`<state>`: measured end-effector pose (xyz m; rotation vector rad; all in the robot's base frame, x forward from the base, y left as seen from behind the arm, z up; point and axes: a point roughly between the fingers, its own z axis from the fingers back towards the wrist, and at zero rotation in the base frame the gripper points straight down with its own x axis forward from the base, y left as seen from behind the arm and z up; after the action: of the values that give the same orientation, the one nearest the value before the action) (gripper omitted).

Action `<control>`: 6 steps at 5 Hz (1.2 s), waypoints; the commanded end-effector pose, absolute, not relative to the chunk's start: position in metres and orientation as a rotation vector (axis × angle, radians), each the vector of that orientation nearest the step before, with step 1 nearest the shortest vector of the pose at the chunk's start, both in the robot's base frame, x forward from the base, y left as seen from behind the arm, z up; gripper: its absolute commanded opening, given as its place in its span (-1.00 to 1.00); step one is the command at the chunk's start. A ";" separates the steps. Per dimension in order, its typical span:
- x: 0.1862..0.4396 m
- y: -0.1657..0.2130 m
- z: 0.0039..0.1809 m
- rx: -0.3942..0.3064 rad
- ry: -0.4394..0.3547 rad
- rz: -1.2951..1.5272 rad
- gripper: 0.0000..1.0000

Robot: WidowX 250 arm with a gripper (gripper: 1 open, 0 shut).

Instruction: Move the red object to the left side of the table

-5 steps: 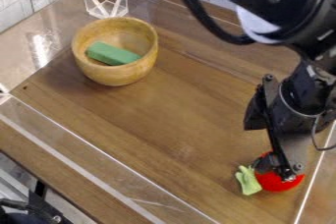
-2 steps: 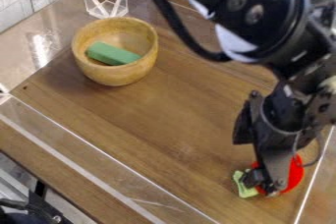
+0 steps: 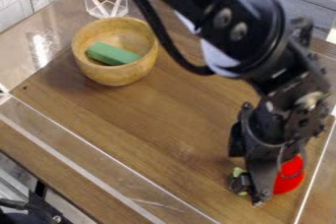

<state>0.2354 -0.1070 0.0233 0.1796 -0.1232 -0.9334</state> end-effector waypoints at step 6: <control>0.237 -0.124 0.074 0.208 -0.148 -1.045 1.00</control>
<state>0.2332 -0.1227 0.0597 0.2118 -0.0885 -1.0487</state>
